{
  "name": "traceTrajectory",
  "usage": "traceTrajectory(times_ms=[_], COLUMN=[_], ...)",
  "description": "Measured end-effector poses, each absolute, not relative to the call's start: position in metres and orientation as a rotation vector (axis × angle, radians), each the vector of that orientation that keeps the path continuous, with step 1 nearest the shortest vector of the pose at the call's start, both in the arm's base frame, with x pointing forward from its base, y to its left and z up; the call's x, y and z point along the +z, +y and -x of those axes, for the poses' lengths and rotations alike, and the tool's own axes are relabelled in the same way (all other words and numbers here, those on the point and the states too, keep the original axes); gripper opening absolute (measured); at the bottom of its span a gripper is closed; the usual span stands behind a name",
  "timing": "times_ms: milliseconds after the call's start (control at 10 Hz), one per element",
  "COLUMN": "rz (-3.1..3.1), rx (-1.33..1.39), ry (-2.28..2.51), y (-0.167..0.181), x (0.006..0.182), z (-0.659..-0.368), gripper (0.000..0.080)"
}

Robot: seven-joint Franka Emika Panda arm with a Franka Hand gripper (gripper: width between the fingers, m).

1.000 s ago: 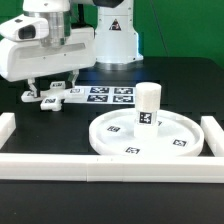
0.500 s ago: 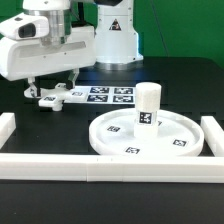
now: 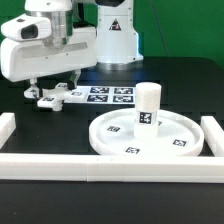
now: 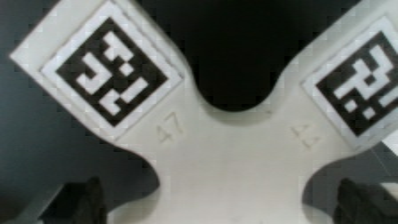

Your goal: Assemble round table

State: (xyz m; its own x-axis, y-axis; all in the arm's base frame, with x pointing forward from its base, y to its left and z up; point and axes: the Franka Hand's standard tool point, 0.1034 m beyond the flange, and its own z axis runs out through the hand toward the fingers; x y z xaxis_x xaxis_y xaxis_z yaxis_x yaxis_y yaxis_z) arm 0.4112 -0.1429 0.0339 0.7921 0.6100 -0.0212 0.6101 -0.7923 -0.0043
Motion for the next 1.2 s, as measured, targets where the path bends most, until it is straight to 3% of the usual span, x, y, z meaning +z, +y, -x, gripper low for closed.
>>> traceTrajectory(times_ms=[1000, 1100, 1200], rz=[-2.989, -2.988, -2.989], rx=[-0.075, -0.074, -0.072], ry=[1.0, 0.999, 0.995], y=[-0.146, -0.147, -0.149], x=[0.021, 0.022, 0.022], z=[-0.402, -0.402, -0.403], gripper=[0.0649, 0.0518, 0.0446])
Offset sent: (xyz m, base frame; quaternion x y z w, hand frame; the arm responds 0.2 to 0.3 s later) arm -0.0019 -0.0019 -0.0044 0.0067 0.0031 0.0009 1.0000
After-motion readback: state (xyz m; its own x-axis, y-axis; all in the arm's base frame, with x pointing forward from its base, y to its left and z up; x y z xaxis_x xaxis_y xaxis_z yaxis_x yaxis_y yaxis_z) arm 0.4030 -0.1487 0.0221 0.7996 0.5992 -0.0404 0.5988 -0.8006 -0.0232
